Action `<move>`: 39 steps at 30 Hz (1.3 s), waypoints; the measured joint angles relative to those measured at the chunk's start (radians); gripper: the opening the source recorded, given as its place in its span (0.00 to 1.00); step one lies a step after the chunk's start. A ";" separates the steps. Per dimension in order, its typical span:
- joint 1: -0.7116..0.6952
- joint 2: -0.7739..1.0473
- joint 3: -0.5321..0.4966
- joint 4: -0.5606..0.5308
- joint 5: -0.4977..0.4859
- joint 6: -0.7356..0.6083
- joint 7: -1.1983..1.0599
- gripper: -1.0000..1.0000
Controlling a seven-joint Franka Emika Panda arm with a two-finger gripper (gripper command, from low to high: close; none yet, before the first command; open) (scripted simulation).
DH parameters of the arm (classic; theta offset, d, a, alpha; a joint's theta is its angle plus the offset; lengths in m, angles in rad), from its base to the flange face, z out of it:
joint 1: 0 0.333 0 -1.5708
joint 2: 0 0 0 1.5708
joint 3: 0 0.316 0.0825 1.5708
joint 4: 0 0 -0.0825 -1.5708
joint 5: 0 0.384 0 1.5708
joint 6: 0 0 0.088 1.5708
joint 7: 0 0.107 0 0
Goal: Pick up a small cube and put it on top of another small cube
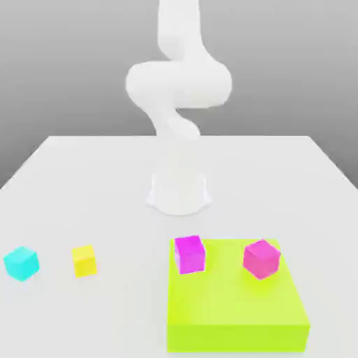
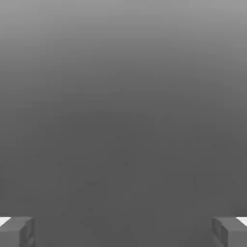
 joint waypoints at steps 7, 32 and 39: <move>-0.222 0.233 0.016 -0.068 -0.052 0.111 0.323 0.50; -0.683 1.055 -0.090 -0.238 0.133 0.559 1.014 0.50; -0.695 1.106 -0.076 -0.228 0.143 0.601 1.007 0.00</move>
